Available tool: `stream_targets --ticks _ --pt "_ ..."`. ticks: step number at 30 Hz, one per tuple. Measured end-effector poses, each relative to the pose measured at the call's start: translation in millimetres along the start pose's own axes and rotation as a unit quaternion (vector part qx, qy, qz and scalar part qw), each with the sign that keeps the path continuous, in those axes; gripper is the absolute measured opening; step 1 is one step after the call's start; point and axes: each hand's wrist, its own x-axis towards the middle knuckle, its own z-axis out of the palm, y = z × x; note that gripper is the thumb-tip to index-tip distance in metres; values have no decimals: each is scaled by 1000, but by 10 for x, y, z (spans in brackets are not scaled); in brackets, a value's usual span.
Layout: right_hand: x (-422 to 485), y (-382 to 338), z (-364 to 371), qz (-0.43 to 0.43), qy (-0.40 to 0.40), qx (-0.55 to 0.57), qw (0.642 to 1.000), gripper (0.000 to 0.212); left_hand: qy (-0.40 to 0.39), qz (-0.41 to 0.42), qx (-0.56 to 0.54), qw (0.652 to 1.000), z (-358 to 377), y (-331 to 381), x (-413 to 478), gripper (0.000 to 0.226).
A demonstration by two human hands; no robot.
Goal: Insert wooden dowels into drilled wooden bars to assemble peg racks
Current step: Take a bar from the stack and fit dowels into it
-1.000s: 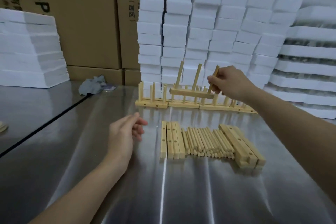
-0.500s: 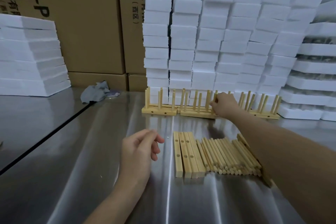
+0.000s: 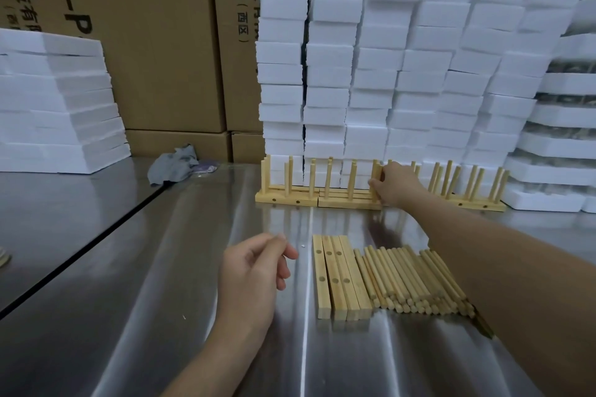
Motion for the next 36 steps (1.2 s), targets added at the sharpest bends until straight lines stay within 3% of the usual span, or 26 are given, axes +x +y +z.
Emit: stream_targets --ticks 18,25,30,36 --pt "-231 111 -296 6 -2 12 1000 48 -21 -3 33 999 1 40 -50 30" --pt "-1124 756 -884 -58 59 43 996 31 -39 27 146 988 78 -16 -65 28" --pt "-1772 1472 -954 -28 94 132 986 39 -96 56 271 956 100 -51 -133 20" --pt "-2028 1756 -722 7 56 237 970 40 -209 62 389 895 93 -9 -306 65"
